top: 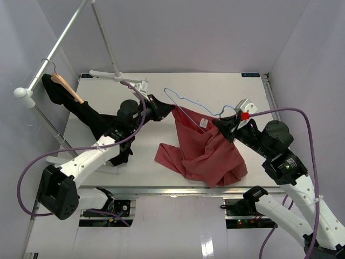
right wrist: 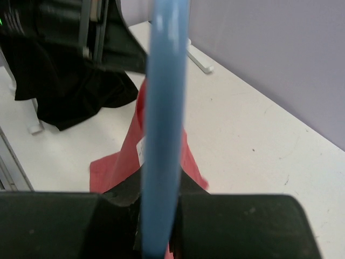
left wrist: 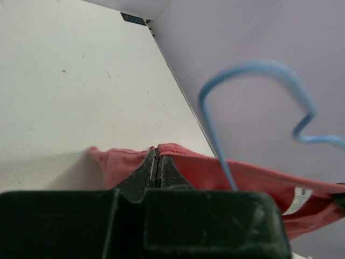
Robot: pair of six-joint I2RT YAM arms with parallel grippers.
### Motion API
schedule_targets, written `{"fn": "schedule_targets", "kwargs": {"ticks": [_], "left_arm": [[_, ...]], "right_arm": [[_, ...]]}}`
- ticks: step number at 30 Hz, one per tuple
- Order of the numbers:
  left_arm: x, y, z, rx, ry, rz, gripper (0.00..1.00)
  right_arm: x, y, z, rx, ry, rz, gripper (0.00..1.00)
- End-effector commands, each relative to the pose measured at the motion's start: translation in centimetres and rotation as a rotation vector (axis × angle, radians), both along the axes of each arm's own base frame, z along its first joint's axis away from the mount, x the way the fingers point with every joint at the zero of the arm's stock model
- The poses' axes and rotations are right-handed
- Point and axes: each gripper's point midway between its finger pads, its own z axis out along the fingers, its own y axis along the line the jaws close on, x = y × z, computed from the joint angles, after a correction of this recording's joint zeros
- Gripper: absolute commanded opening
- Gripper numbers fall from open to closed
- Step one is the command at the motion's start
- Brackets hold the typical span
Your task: Place the t-shirt on the hanger
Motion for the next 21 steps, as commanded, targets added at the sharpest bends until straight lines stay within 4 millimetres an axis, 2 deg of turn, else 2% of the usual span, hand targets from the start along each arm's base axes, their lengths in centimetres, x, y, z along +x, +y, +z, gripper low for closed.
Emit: {"fn": "schedule_targets", "kwargs": {"ticks": [1, 4, 6, 12, 16, 21], "left_arm": [[4.0, 6.8, 0.2, 0.066, 0.087, 0.174, 0.00], [4.9, 7.9, 1.7, 0.057, 0.095, 0.165, 0.00], [5.4, 8.5, 2.6, 0.060, 0.093, 0.169, 0.00], [4.9, 8.4, 4.1, 0.065, 0.067, 0.143, 0.00], [5.0, 9.0, 5.1, 0.095, 0.050, 0.171, 0.00], [5.8, 10.1, 7.5, 0.124, 0.009, 0.229, 0.00]], "right_arm": [[-1.9, -1.6, 2.7, 0.003, -0.100, -0.005, 0.08], [-2.7, -1.7, 1.6, -0.007, -0.088, 0.016, 0.08], [-2.5, -2.1, 1.1, -0.018, -0.069, -0.009, 0.08], [-2.3, -2.4, 0.3, -0.065, -0.043, -0.025, 0.08], [-2.9, -2.3, -0.5, -0.103, -0.021, 0.010, 0.08], [-3.5, -2.3, -1.4, -0.126, 0.000, 0.029, 0.08]]}}
